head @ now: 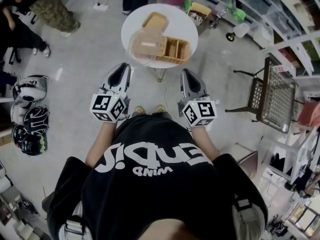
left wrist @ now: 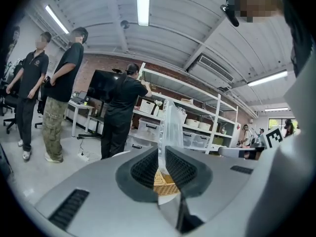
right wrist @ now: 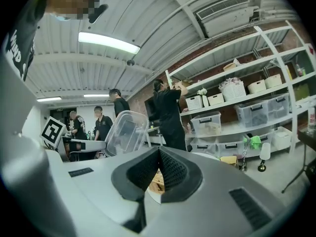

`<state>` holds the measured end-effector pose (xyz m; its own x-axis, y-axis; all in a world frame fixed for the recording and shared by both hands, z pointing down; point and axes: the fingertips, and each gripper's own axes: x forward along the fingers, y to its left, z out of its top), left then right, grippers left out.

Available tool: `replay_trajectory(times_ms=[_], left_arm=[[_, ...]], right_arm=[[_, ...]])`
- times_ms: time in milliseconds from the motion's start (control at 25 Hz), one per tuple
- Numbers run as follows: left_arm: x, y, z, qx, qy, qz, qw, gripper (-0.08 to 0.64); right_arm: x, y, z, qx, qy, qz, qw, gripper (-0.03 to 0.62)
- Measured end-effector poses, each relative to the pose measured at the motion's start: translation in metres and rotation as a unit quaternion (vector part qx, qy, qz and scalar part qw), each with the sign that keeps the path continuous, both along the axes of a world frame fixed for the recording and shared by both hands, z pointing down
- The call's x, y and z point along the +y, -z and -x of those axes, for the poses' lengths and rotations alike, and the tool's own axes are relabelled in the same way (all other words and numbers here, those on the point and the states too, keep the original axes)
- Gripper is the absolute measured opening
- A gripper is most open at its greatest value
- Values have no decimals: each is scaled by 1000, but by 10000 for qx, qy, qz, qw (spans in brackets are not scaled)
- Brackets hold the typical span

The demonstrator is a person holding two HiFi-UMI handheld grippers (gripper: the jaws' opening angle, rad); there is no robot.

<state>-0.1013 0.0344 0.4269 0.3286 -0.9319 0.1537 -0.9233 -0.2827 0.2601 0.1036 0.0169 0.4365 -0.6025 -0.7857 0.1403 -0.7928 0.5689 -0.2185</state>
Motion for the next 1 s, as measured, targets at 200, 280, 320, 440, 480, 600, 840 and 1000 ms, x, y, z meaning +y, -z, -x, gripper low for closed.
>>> replay_trajectory(times_ms=[200, 280, 320, 440, 480, 600, 840, 1000], left_arm=[[-3, -2, 2, 40, 50, 44, 10000, 44], [-4, -2, 3, 57, 57, 61, 9999, 43], [-5, -3, 3, 59, 60, 67, 9999, 43], [-8, -4, 2, 82, 71, 86, 9999, 43], [-9, -5, 1, 91, 72, 96, 9999, 43], [-11, -6, -2, 97, 59, 126, 9999, 44], [-13, -9, -7, 100, 58, 183, 9998, 43], [-16, -9, -13, 82, 40, 187, 9998, 44]], right_arm=[[-7, -2, 2, -48, 42, 27, 10000, -6], [-10, -1, 5, -65, 63, 24, 10000, -6], [-10, 0, 5, -70, 76, 20, 9999, -6], [-13, -1, 5, -87, 99, 28, 9999, -6], [-14, -2, 4, -93, 101, 39, 9999, -6], [-16, -4, 1, -98, 100, 71, 9999, -6], [-20, -5, -4, -113, 112, 86, 9998, -6], [-23, -3, -8, -145, 129, 79, 9998, -6]])
